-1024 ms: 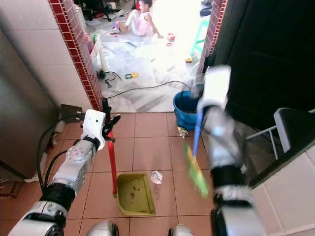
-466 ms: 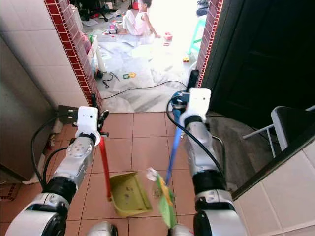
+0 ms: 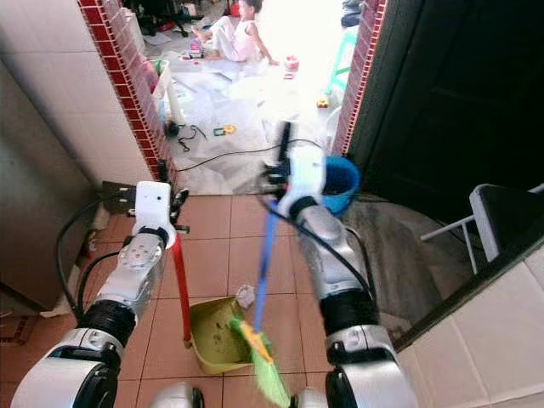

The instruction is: Sweep floor

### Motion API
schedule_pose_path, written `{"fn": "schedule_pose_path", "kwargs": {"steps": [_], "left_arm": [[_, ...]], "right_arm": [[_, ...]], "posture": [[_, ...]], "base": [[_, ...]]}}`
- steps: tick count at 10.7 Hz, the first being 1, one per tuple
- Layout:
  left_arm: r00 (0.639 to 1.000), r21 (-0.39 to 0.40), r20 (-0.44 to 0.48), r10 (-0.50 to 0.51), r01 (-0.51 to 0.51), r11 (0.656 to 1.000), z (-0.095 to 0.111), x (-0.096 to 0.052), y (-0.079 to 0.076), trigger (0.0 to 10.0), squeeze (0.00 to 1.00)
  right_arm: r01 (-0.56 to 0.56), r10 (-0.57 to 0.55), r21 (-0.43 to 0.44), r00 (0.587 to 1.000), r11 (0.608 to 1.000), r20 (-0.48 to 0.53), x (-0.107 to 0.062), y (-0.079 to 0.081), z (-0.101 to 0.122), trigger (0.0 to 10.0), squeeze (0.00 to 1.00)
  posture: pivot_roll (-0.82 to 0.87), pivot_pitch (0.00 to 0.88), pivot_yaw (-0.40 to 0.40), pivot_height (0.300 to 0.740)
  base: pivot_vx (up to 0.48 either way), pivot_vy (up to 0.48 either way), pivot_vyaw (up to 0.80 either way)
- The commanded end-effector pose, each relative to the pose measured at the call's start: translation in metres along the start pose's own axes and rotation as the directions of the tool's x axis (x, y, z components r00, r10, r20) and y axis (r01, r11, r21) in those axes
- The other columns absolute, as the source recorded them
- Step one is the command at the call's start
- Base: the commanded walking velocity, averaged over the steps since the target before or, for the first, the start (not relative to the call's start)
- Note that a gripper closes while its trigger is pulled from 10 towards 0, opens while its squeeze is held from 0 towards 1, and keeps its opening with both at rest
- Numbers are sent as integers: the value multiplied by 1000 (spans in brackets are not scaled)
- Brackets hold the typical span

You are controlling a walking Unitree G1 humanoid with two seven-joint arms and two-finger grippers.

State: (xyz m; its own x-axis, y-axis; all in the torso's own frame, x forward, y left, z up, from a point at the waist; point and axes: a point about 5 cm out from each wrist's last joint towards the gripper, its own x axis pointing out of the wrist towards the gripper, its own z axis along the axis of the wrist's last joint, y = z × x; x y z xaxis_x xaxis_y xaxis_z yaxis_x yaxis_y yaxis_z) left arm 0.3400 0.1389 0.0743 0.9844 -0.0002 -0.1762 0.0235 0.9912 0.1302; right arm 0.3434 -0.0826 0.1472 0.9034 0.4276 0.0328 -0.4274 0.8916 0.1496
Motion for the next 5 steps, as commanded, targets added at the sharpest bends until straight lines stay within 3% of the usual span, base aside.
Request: {"fn": "schedule_pose_path", "kwargs": {"steps": [1, 2, 3, 4, 5], "left_arm": [[1000, 17, -19, -19, 20, 1000, 0, 2, -1, 10000, 0], [999, 18, -24, -35, 36, 999, -1, 1, -2, 10000, 0], [998, 16, -34, -44, 44, 999, -3, 2, -3, 10000, 0], [996, 6, -45, -72, 73, 997, -4, 2, -6, 10000, 0], [981, -35, -68, -184, 182, 983, -7, -1, -16, 10000, 0]], "right_arm": [[-44, 41, 30, 996, 999, 84, 3, 7, 19, 10000, 0], [-79, 76, 4, 967, 997, 244, 3, 15, 53, 10000, 0], [-85, 89, -26, 940, 996, 330, 3, 17, 77, 10000, 0], [-75, 86, -44, 924, 996, 372, 4, 14, 92, 10000, 0], [-17, 80, -157, 909, 988, 410, 1, 7, 110, 10000, 0]], "posture": [[-59, 1, 29, 740], [-58, 4, 34, 740], [-57, 4, 35, 740], [-58, 3, 36, 740], [-58, 3, 36, 740]], "base": [[0, 0, 0], [0, 0, 0], [0, 0, 0], [0, 0, 0], [0, 0, 0]]}}
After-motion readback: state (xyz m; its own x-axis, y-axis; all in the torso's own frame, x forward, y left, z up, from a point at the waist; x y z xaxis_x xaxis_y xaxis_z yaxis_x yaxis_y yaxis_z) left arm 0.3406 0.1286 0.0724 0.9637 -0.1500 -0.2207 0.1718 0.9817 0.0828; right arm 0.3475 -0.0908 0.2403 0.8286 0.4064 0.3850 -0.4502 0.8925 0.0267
